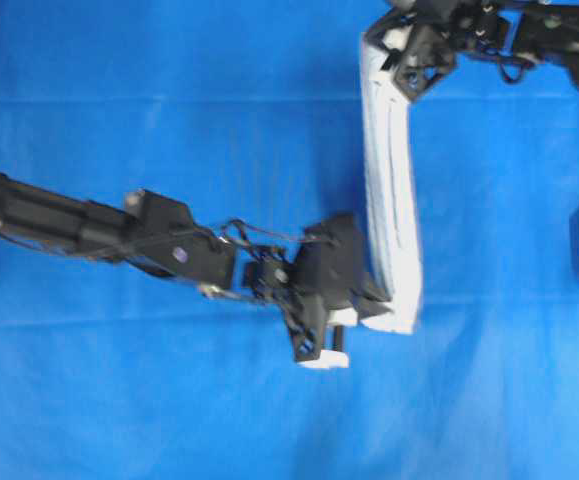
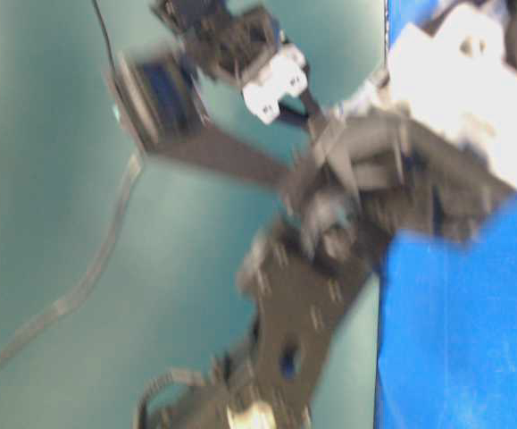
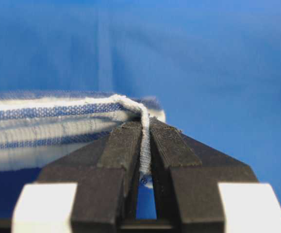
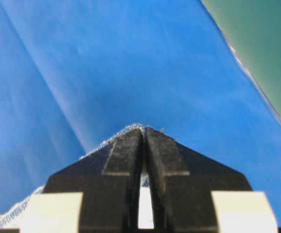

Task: Fold the blue towel.
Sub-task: 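Lift the strip and swing it to a vertical orientation with both grippers, then lower the strip, open both grippers and pull them back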

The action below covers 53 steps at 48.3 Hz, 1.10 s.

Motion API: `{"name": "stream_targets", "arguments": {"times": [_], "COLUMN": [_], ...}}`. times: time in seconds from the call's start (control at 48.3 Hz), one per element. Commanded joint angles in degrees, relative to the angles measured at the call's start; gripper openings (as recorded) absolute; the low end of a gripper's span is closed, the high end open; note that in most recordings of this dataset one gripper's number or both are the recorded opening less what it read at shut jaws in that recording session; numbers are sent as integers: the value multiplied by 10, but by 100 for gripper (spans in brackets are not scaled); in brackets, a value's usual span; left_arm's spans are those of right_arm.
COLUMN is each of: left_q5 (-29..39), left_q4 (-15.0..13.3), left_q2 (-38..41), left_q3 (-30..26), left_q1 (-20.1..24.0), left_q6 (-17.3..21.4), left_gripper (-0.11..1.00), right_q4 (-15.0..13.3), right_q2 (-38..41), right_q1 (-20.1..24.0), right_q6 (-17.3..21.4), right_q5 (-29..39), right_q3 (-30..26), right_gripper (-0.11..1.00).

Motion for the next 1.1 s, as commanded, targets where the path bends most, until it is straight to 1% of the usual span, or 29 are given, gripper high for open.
{"name": "stream_targets", "arguments": {"times": [0.0, 0.104, 0.186, 0.456, 0.518, 0.58, 0.622, 0.663, 0.725, 0.746, 0.767, 0.829, 0.87, 0.932, 0.974, 1.077], "left_q5": [-24, -39, -44, -41, -40, -38, -35, -30, -15, -7, 0, 33, 66, 106, 132, 174], "left_q4": [-1, -1, -1, -1, -1, -1, -1, -1, -1, -1, -1, -1, 0, 0, 0, 2], "left_q2": [-36, -49, -54, -57, -57, -57, -57, -59, -63, -67, -70, -87, -107, -135, -156, -211], "left_q3": [32, 69, 85, 93, 94, 94, 94, 95, 98, 100, 103, 111, 119, 132, 141, 166], "left_q1": [-8, -11, -15, -18, -18, -18, -18, -18, -18, -18, -18, -18, -18, -18, -18, -18], "left_q6": [-21, -43, -47, -47, -47, -47, -47, -47, -47, -47, -47, -47, -47, -47, -47, -47], "left_gripper": [2, 2, 2, 2, 5, 12, 19, 28, 45, 51, 56, 70, 74, 72, 71, 70], "right_q4": [-2, -2, -3, -3, -3, -3, -3, -3, -3, -3, -3, -5, -10, -17, -18, -20], "right_q2": [11, 24, 31, 40, 40, 40, 40, 40, 40, 39, 38, 35, 31, 18, 9, -19], "right_q1": [6, 10, 11, 18, 18, 18, 18, 18, 18, 18, 18, 18, 18, 18, 18, 18], "right_q6": [-1, -1, -1, -2, -2, -1, -2, -2, -2, -2, -2, -2, -2, -1, -1, -1], "right_q5": [-6, -7, -7, -12, -11, -10, -9, -9, -7, -6, -5, -4, -2, 4, 8, 14], "right_q3": [-36, -52, -58, -59, -59, -60, -60, -60, -60, -60, -60, -59, -57, -54, -50, -34], "right_gripper": [4, 4, 4, 4, 4, 4, 4, 4, 5, 7, 11, 28, 41, 55, 59, 56]}}
